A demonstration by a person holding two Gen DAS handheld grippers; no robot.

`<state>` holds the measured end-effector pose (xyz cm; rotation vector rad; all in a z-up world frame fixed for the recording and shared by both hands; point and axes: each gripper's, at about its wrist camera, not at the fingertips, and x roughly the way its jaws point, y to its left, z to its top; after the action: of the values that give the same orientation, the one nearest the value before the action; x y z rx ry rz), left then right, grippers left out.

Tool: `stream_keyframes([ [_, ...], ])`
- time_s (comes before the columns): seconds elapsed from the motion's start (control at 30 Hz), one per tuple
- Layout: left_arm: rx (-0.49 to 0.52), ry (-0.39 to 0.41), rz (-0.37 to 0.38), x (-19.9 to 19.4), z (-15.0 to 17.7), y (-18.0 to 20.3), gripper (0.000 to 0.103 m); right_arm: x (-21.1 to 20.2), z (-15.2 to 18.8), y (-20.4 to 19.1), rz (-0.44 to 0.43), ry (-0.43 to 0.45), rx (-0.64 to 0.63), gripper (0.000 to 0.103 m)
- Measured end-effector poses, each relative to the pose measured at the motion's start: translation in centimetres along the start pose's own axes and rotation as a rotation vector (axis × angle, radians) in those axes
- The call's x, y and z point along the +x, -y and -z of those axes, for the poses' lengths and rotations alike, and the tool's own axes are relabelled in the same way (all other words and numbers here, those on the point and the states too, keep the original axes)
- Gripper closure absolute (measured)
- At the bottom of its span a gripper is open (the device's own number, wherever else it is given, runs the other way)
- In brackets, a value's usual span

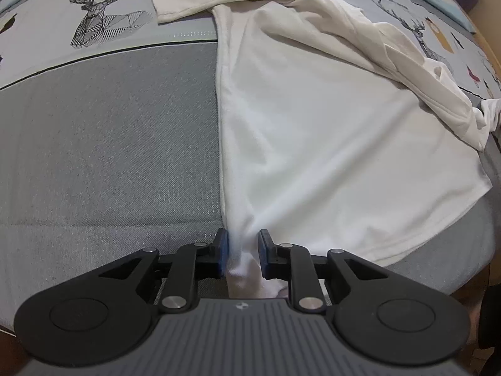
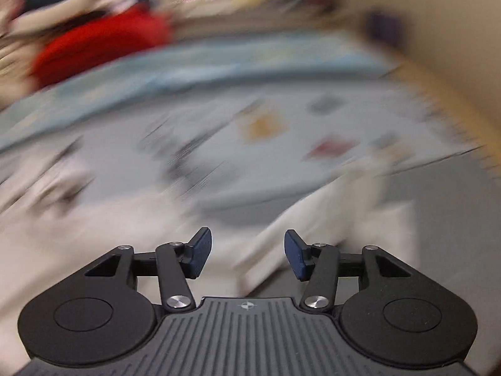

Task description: Fold small clothes

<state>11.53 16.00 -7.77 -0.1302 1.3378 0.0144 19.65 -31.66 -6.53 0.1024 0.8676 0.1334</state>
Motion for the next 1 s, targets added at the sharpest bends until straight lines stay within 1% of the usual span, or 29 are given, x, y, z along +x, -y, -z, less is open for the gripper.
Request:
stream_keyframes([
  [0.03,-0.001,-0.005,-0.004,0.0,0.1,0.1,0.081,0.6,0.6,-0.4,-0.052,-0.067,-0.010,0.049],
  [0.07,0.001,-0.007,-0.008,0.3,-0.1,0.2,0.081,1.4,1.5,-0.9,-0.072,-0.138,-0.026,0.049],
  [0.1,0.003,-0.009,-0.011,0.5,-0.1,0.0,0.081,2.3,2.4,-1.4,-0.061,-0.202,-0.056,0.049],
  [0.17,0.001,-0.015,-0.023,0.9,0.0,-0.1,0.081,3.8,4.0,-2.2,-0.016,-0.294,-0.133,0.051],
  [0.2,0.001,-0.021,-0.029,1.0,0.1,-0.1,0.081,4.3,4.4,-2.5,-0.002,-0.321,-0.160,0.054],
  [0.23,0.005,-0.025,-0.033,1.2,0.2,-0.1,0.085,4.3,4.9,-2.7,0.004,-0.314,-0.181,0.058],
  [0.27,0.020,-0.024,-0.040,1.2,0.3,0.1,0.094,4.1,5.0,-2.8,-0.009,-0.299,-0.190,0.095],
  [0.3,0.038,-0.018,-0.044,1.2,0.3,0.3,0.098,3.9,4.8,-2.7,-0.036,-0.299,-0.175,0.099],
  [0.33,0.058,-0.003,-0.049,1.0,0.5,0.6,0.099,3.5,4.6,-2.4,-0.042,-0.293,-0.146,0.100],
  [0.43,0.071,0.040,-0.039,0.0,1.2,1.0,0.099,1.6,4.3,-1.4,-0.023,-0.266,-0.137,0.100],
  [0.53,0.087,0.067,-0.016,-1.1,2.1,1.3,0.099,-0.5,4.4,-0.2,0.005,-0.278,-0.128,0.100],
  [0.6,0.117,0.038,-0.030,-1.1,3.1,1.5,0.099,-1.1,5.3,0.1,0.011,-0.318,-0.150,0.100],
  [0.63,0.146,0.009,-0.047,-0.8,3.7,1.7,0.099,-2.1,6.3,-0.3,0.014,-0.342,-0.176,0.100],
  [0.73,0.237,-0.058,-0.034,-0.2,5.4,2.8,0.099,-2.6,8.8,-0.4,0.022,-0.438,-0.277,0.100],
  [0.8,0.294,-0.084,-0.033,0.0,6.2,3.5,0.099,-2.9,9.8,-0.3,0.036,-0.460,-0.309,0.100],
  [0.83,0.313,-0.088,-0.035,0.0,6.5,3.7,0.099,-3.2,9.9,-0.1,0.032,-0.442,-0.311,0.100],
  [0.9,0.319,-0.090,-0.032,-0.2,6.6,3.8,0.099,-3.9,9.5,0.1,0.019,-0.384,-0.306,0.099],
  [0.97,0.307,-0.076,-0.009,-0.5,6.5,3.8,0.098,-4.6,8.6,0.5,0.046,-0.312,-0.282,0.097],
  [1.0,0.295,-0.061,0.007,-0.8,6.3,3.7,0.097,-5.0,8.0,0.7,0.061,-0.264,-0.265,0.091],
])
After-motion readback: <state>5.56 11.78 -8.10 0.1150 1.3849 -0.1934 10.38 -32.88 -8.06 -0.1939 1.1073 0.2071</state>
